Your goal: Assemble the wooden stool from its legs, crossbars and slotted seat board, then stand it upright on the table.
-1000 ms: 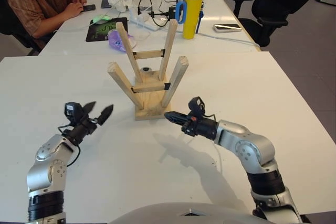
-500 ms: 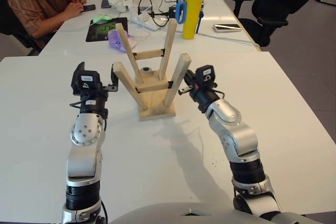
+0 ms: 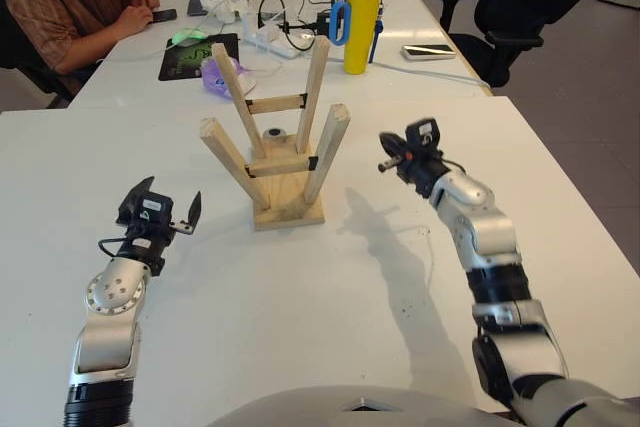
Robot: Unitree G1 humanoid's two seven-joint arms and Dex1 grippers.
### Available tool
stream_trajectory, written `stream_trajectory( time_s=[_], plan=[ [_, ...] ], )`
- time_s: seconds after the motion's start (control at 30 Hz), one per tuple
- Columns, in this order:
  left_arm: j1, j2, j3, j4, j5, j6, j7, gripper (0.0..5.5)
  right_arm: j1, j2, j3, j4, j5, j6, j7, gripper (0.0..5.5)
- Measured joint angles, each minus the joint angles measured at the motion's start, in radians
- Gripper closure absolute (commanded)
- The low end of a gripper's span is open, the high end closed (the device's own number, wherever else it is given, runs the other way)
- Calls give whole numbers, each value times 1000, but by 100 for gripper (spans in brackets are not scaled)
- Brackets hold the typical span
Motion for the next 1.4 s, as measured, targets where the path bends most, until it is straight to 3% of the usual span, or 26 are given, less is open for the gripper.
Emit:
stream_trajectory(
  time_s=[0.2,0.37,0.53,0.7,0.8,0.87,1.03,1.17,1.3,1.4],
  plan=[
    [22,79,-175,77,-53,-106,-308,119,-247,20,71,359,13,-246,432,548],
    [-111,98,-195,241,60,-82,-224,119,-280,22,150,450,-24,-337,702,548],
    [-154,94,-192,296,106,-62,-119,119,-211,29,219,256,-20,-277,801,548],
    [-163,74,-208,298,124,-38,-69,119,-80,111,301,21,2,-180,751,548],
    [-163,54,-214,283,125,-17,-44,119,-53,132,313,-18,-65,-140,604,548],
    [-149,28,-220,244,133,19,-9,119,49,166,302,-158,-82,-8,411,548],
    [-58,-39,-203,119,131,111,83,119,377,206,281,-557,-51,317,145,548],
    [146,-86,-155,-67,120,153,138,119,607,132,180,-819,-11,478,48,548],
    [293,-70,-110,-152,111,121,128,119,660,-28,10,-714,-69,400,7,548],
    [286,-71,-131,-165,121,137,122,119,587,-79,-6,-509,-116,297,-10,548]
  ],
)
